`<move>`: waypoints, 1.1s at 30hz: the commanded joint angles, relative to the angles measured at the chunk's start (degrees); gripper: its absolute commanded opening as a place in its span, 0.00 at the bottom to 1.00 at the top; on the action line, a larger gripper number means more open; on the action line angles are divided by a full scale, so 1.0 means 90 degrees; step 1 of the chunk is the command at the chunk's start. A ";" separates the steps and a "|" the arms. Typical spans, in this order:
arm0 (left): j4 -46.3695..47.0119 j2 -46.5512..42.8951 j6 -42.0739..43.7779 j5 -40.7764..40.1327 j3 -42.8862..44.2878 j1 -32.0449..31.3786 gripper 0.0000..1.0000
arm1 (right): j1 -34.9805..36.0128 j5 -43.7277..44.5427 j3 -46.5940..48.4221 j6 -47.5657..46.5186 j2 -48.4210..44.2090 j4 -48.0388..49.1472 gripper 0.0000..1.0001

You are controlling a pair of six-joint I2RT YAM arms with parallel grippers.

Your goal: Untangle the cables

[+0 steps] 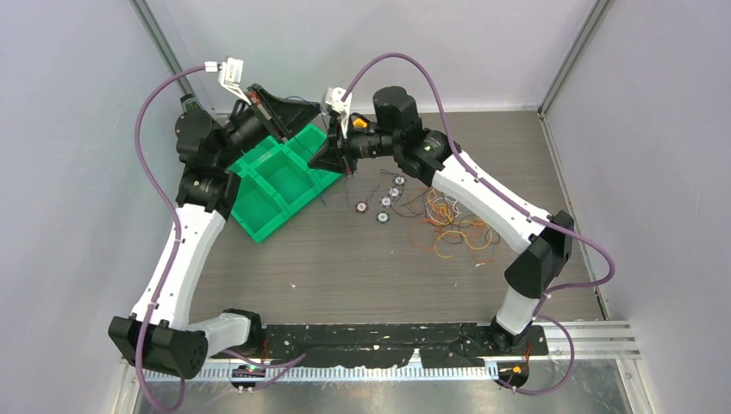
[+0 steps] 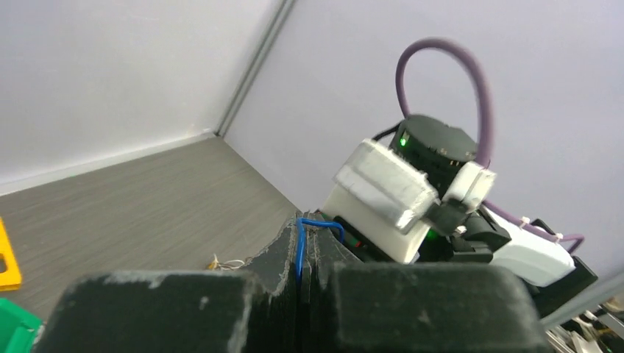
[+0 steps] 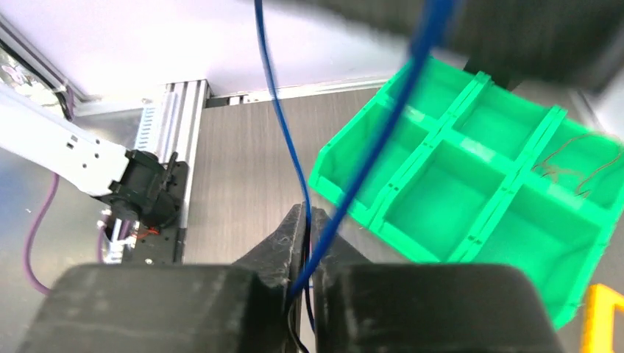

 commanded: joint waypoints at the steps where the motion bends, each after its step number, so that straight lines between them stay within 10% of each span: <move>1: -0.0082 -0.0265 0.0202 0.0267 0.0150 0.0395 0.04 | -0.0087 0.0338 -0.0107 -0.0025 -0.0374 0.0038 0.06; 8: -0.1519 -0.1126 0.2098 0.1057 -0.0631 0.0562 0.61 | -0.0313 0.0080 0.0055 -0.0378 -0.0406 -0.0593 0.05; 19: -0.1994 -0.1010 0.2277 0.0497 -0.0659 0.0561 0.79 | -0.0285 -0.0385 -0.0052 -0.0788 -0.0519 -0.0897 0.05; 28: -0.0526 -0.0627 0.0300 0.0837 -0.0772 0.0561 0.63 | -0.0141 -0.0225 -0.0209 -0.1127 -0.0604 -0.0978 0.05; 33: 0.0081 -0.0511 0.0047 0.0814 -0.0731 0.0607 0.15 | -0.0100 -0.0273 -0.0167 -0.1272 -0.0499 -0.1137 0.05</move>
